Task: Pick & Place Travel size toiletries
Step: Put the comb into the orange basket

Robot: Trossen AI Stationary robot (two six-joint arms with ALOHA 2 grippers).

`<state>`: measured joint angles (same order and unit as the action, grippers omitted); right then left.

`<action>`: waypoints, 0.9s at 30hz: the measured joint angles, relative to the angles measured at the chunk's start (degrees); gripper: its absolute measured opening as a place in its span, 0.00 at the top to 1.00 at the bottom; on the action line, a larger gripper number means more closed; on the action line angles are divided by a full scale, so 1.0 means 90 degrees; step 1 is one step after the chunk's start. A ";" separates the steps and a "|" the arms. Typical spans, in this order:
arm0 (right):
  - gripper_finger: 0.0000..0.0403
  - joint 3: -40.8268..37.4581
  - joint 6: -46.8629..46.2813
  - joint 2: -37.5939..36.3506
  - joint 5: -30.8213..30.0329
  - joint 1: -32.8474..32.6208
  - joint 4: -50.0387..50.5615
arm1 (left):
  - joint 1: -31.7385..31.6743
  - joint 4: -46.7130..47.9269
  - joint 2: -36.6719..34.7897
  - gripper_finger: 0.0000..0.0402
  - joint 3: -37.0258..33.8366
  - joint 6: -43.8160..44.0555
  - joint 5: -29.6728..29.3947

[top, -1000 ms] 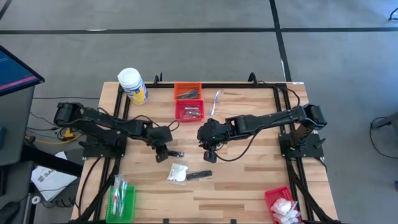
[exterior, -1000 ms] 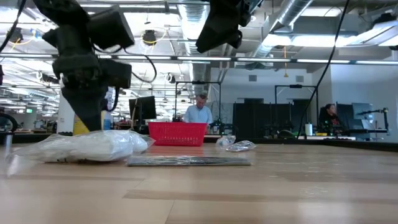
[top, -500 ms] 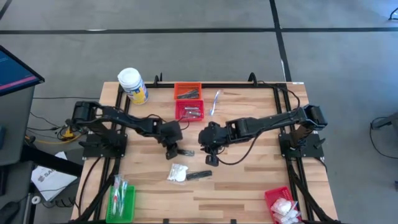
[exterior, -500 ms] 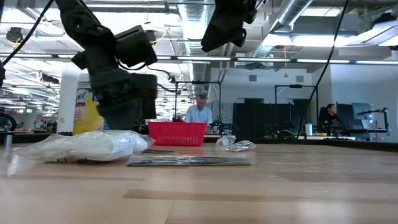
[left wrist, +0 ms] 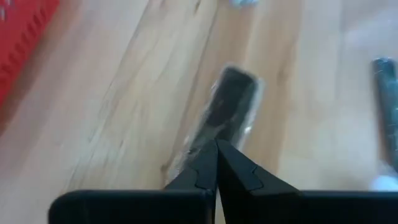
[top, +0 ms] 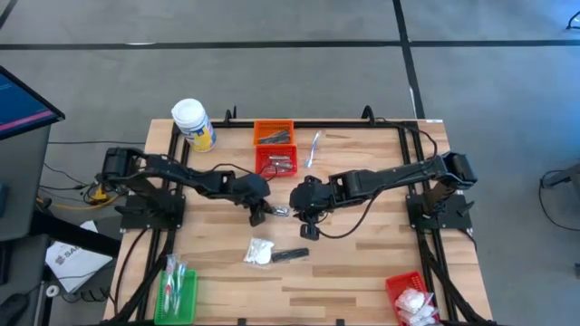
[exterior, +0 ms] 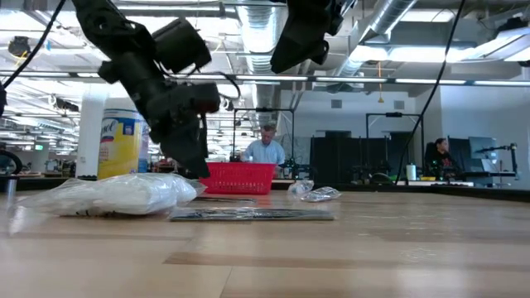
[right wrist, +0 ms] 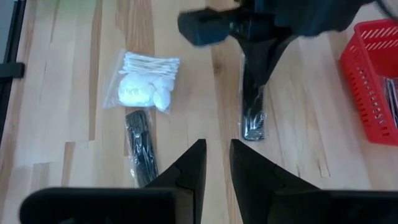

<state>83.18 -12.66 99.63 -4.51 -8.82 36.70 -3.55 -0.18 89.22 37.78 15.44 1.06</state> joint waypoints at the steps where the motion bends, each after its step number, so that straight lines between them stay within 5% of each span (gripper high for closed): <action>1: 0.84 0.0000 0.0034 0.0000 0.0000 0.0002 -0.0001 | 0.0036 -0.0025 -0.0063 1.00 0.0003 0.0000 -0.0027; 19: 0.84 0.0000 0.0286 0.0000 -0.0089 0.0413 -0.0779 | 0.0435 0.0194 -0.0517 1.00 -0.0007 -0.0017 -0.0027; 27: 0.84 0.0000 -0.0096 0.0000 -0.1493 0.0362 -0.1124 | 0.0435 0.0386 -0.0592 1.00 -0.0007 -0.0018 -0.0027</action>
<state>83.18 -13.52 99.63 -17.95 -5.56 26.59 0.36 3.29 83.89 37.71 15.28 0.82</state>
